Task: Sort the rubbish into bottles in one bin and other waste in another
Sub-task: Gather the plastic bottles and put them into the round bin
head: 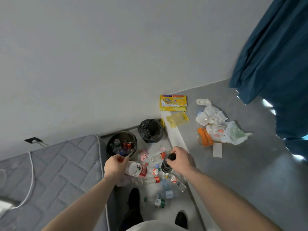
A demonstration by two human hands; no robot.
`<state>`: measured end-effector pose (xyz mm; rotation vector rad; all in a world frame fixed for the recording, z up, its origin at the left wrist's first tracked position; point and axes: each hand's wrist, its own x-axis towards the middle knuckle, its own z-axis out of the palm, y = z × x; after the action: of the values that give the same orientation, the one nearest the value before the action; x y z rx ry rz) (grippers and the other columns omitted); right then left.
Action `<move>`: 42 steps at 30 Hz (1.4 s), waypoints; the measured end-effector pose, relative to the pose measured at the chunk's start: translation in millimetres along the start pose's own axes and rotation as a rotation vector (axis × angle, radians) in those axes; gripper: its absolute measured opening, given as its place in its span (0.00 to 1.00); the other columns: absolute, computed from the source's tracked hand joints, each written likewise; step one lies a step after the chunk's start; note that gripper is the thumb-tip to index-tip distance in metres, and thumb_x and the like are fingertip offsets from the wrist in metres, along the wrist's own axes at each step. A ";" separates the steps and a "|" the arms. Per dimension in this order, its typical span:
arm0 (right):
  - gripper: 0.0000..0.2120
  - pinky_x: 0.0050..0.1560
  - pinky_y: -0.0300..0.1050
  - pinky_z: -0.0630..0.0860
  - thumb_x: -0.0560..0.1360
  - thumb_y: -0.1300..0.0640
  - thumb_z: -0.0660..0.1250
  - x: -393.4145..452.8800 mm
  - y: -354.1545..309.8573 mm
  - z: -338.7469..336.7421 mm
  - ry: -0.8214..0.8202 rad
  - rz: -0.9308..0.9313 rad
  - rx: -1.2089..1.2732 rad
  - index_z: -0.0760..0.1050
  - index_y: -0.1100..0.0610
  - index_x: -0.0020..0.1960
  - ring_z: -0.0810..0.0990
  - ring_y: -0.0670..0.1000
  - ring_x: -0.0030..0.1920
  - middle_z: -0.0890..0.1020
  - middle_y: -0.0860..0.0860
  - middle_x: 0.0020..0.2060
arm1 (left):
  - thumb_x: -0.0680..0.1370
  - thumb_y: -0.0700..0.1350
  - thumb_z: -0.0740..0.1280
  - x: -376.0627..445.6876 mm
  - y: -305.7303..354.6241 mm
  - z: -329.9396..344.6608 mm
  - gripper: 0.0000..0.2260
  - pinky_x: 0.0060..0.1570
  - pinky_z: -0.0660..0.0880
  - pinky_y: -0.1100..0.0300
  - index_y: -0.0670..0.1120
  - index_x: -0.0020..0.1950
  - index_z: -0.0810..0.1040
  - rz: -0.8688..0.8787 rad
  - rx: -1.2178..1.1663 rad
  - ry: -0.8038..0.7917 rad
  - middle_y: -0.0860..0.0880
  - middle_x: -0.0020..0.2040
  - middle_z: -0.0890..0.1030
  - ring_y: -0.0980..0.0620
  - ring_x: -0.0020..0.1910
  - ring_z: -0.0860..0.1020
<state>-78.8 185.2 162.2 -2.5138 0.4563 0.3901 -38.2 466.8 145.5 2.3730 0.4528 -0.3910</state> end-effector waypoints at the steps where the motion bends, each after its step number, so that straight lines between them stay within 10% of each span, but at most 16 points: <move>1: 0.13 0.46 0.45 0.77 0.70 0.44 0.71 4.3 -8.0 6.2 -0.003 0.018 0.007 0.69 0.43 0.47 0.78 0.50 0.48 0.77 0.42 0.48 | 0.74 0.57 0.73 12.8 -3.5 -3.6 0.11 0.39 0.76 0.57 0.52 0.37 0.81 -0.006 0.009 -0.012 0.54 0.35 0.82 0.55 0.39 0.80; 21: 0.16 0.42 0.47 0.79 0.69 0.36 0.67 100.4 -96.0 94.6 -0.124 0.181 -0.010 0.71 0.45 0.48 0.80 0.49 0.41 0.80 0.44 0.42 | 0.71 0.54 0.74 171.2 -83.6 -21.5 0.12 0.45 0.74 0.57 0.48 0.45 0.76 -0.236 0.133 -0.125 0.51 0.42 0.79 0.49 0.45 0.78; 42: 0.17 0.37 0.48 0.79 0.69 0.36 0.68 333.7 -92.8 311.4 -0.257 0.365 0.023 0.69 0.46 0.45 0.81 0.47 0.36 0.80 0.45 0.37 | 0.71 0.53 0.73 474.4 -167.4 129.4 0.09 0.46 0.76 0.56 0.51 0.45 0.77 -0.143 0.116 -0.231 0.50 0.49 0.79 0.51 0.46 0.78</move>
<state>203.1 354.8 -167.5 -2.3118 0.8102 0.8289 295.7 600.3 -229.3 2.3756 0.5038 -0.7659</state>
